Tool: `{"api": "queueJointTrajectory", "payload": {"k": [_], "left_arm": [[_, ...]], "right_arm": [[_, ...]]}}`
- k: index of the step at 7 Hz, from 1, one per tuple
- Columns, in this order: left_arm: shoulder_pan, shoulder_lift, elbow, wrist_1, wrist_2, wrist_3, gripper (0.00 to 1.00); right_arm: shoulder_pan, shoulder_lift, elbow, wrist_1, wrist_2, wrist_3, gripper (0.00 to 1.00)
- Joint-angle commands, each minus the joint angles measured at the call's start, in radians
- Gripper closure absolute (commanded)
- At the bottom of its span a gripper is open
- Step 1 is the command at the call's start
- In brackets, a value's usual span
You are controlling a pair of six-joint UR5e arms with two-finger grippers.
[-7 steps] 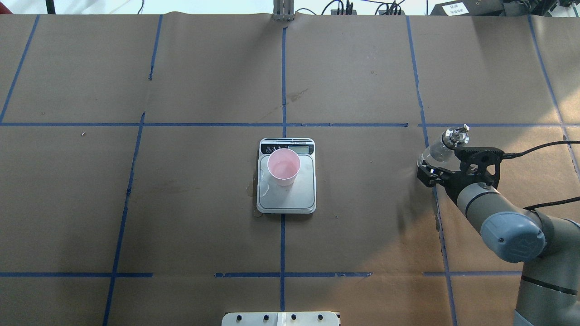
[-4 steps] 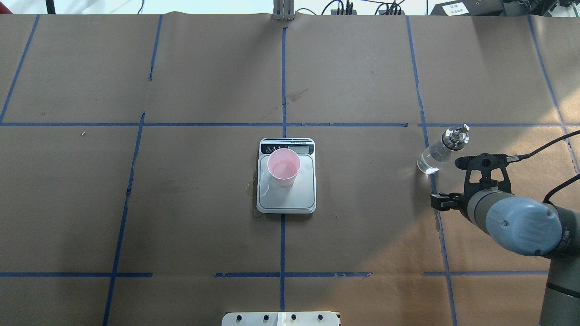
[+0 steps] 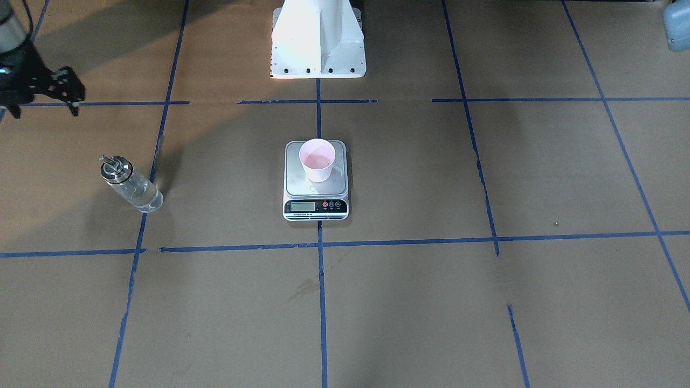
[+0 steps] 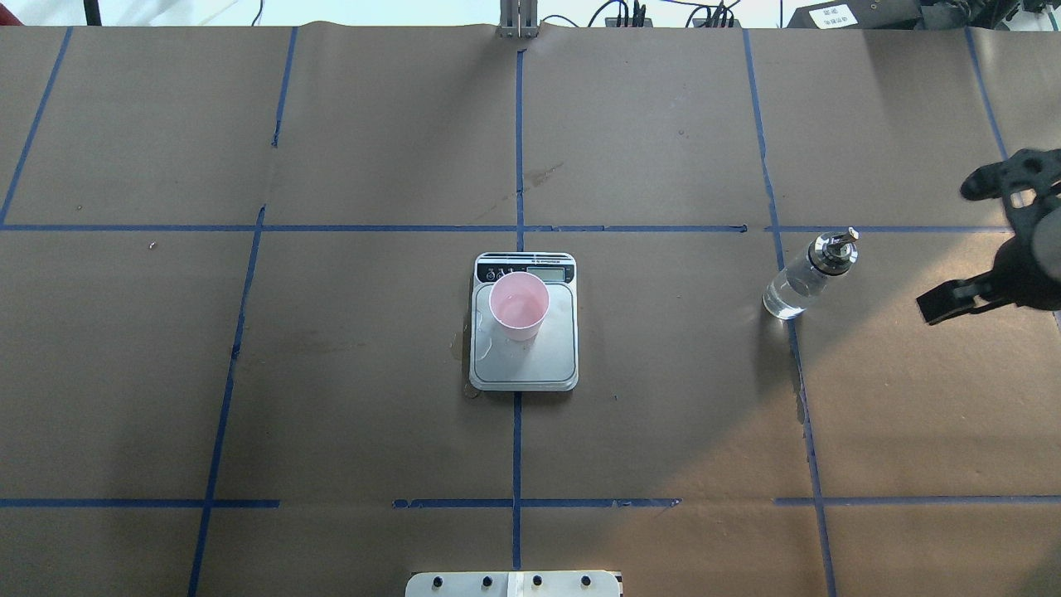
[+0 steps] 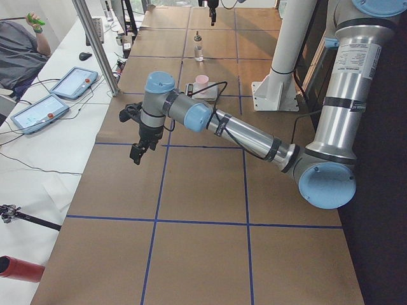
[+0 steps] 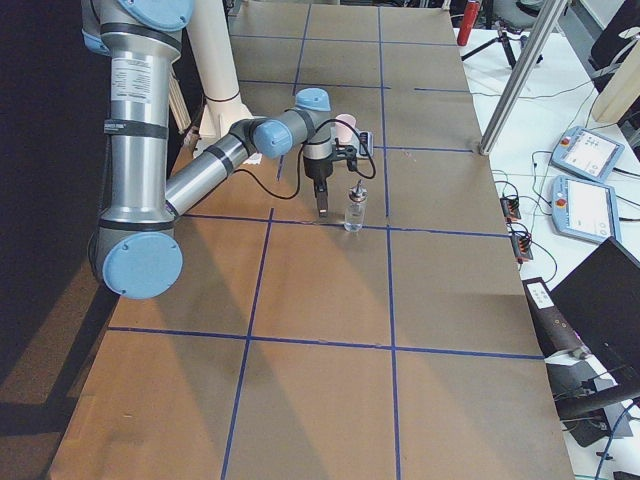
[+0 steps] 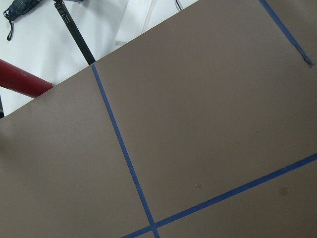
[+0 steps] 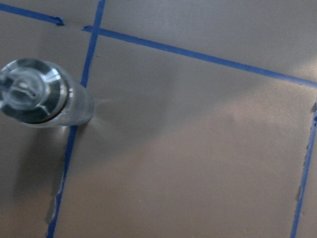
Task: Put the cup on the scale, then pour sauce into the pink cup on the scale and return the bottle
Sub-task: 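Open the right gripper and pull it away from the bottle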
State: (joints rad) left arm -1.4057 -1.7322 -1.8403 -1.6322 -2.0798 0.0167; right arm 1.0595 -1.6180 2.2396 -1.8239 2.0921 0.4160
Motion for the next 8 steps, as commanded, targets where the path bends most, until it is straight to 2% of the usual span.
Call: {"api": "queueJointTrajectory", "payload": {"k": [1,2,3,5,7,8], "left_arm": [[0.001,0.002,0.012,0.015,0.0,-0.001,0.0],[-0.001,0.011,0.022,0.038,-0.031,0.0,0.0],[-0.028,0.026,0.042,0.034,-0.078,0.023,0.0],[-0.14,0.092,0.155,0.023,-0.173,0.23,0.0],[-0.142,0.141,0.165,0.008,-0.131,0.245,0.0],[-0.141,0.148,0.171,-0.015,-0.131,0.259,0.0]], "right_arm": [[0.334,0.027,-0.191,-0.049,0.198,-0.471,0.0],[0.405,0.029,-0.301,-0.041,0.216,-0.599,0.0],[0.431,0.026,-0.352,-0.019,0.21,-0.611,0.0],[0.435,0.021,-0.406,0.009,0.19,-0.588,0.0],[0.435,-0.005,-0.472,0.192,0.192,-0.586,0.0],[0.436,-0.011,-0.51,0.204,0.203,-0.585,0.0]]}}
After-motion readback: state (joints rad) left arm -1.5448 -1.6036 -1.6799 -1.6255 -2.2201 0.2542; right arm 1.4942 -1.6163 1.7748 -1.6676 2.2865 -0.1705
